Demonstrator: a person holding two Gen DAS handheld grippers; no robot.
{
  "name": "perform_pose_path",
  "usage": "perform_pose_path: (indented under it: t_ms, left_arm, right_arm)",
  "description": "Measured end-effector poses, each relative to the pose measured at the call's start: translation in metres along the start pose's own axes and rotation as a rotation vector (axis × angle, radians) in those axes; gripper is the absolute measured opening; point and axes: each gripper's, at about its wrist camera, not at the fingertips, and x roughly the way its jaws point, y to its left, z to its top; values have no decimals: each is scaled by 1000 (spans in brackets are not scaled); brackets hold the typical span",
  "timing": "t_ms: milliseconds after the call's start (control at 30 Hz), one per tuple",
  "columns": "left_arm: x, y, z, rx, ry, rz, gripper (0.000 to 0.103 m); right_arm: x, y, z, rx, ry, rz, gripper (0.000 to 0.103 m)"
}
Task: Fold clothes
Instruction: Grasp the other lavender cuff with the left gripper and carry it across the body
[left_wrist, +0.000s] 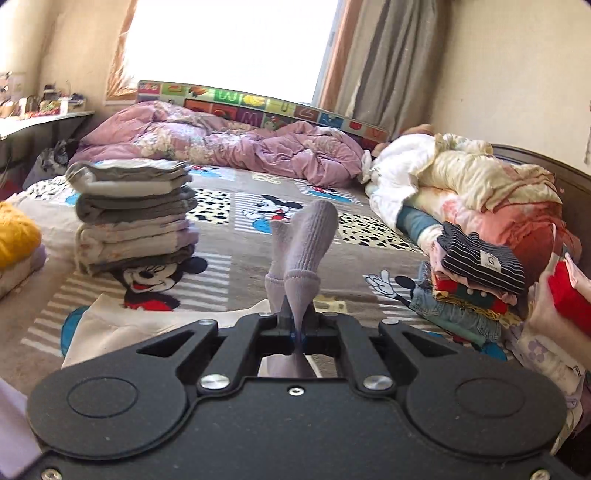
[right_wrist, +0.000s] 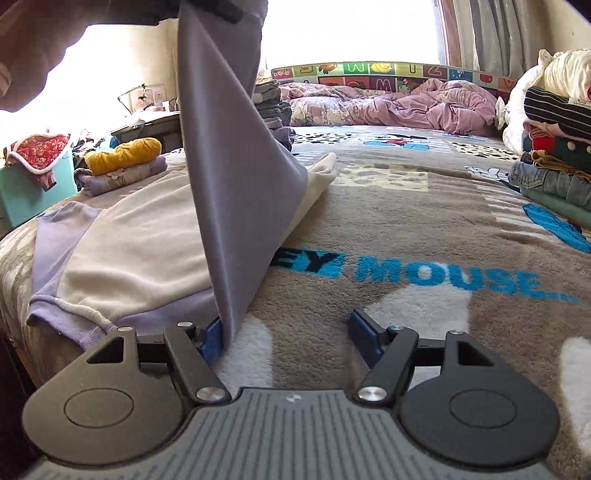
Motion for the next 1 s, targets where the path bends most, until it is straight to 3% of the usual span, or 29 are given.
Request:
perform_pose_path:
  t_ms: [300, 567, 733, 867, 1000]
  left_arm:
    - [-27, 96, -47, -203, -23, 101, 0]
    - [-19, 142, -92, -238, 45, 231, 0]
    - [-39, 151, -105, -274, -36, 210, 0]
    - [-18, 162, -114, -246, 66, 227, 1]
    - [-19, 172, -113, -283, 38, 192, 5]
  right_arm:
    - [-5, 9, -3, -75, -6, -21, 70]
    - [-9, 21, -4, -167, -19, -25, 70]
    - [-13, 29, -5, -240, -35, -35, 70]
    - [-15, 34, -7, -283, -34, -37, 70]
    - [-19, 36, -6, -314, -27, -26, 70]
